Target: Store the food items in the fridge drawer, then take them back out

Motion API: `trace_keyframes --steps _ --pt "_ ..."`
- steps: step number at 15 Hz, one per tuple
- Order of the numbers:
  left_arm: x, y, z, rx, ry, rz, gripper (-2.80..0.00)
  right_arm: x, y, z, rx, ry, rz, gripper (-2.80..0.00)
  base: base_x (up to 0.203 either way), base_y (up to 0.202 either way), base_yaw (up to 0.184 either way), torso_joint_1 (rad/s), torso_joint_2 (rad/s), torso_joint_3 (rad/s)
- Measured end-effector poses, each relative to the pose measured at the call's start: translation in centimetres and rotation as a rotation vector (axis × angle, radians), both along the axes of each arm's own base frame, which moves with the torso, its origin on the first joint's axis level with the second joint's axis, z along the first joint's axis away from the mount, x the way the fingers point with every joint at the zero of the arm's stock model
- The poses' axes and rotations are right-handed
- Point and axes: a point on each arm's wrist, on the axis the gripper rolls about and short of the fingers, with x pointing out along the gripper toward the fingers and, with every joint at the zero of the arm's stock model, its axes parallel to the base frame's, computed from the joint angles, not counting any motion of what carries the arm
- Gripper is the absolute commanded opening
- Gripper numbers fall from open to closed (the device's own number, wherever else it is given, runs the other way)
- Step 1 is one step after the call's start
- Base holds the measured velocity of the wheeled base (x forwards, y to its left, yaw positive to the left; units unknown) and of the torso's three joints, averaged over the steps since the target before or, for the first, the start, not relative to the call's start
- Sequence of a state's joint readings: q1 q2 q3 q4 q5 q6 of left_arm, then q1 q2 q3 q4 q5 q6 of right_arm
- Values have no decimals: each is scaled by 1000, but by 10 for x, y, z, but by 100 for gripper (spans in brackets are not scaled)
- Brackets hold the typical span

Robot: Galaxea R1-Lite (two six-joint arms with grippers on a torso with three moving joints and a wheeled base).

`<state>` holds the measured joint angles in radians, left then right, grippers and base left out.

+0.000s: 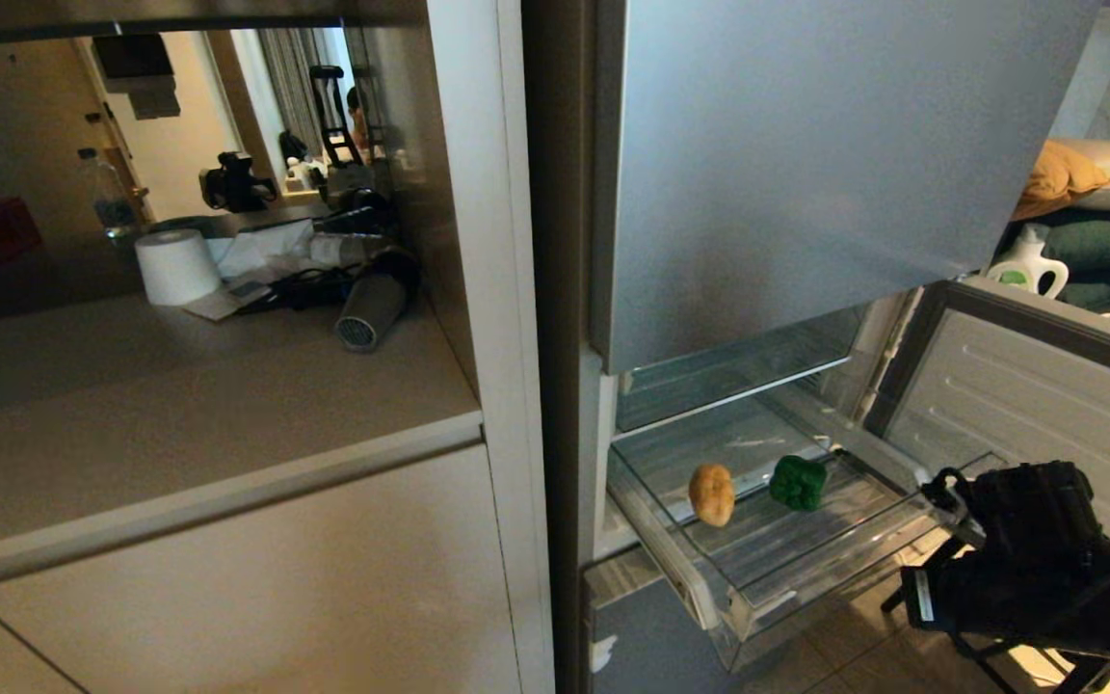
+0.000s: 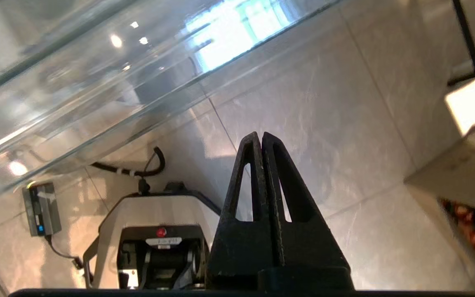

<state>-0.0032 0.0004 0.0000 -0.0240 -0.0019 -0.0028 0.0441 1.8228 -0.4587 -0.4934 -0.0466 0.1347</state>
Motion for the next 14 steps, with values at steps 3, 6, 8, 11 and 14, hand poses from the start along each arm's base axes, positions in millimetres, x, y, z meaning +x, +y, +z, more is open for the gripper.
trace_keyframes --steps 3,6,8,11,14 --pt "0 0 0 0 0 0 -280 21 -3 -13 1 20 -12 -280 0 0 0 0 0 0" --pt "0 0 0 0 0 0 -280 41 -2 -21 4 20 -13 -280 0 0 0 0 0 0" --pt "0 0 0 0 0 0 -280 56 -2 -25 5 8 -12 -280 0 0 0 0 0 0" --pt "0 0 0 0 0 1 -280 78 1 -29 16 -19 1 -280 0 0 0 0 0 0" --pt "0 0 0 0 0 0 -280 102 5 -28 22 -64 14 -280 0 0 0 0 0 0"
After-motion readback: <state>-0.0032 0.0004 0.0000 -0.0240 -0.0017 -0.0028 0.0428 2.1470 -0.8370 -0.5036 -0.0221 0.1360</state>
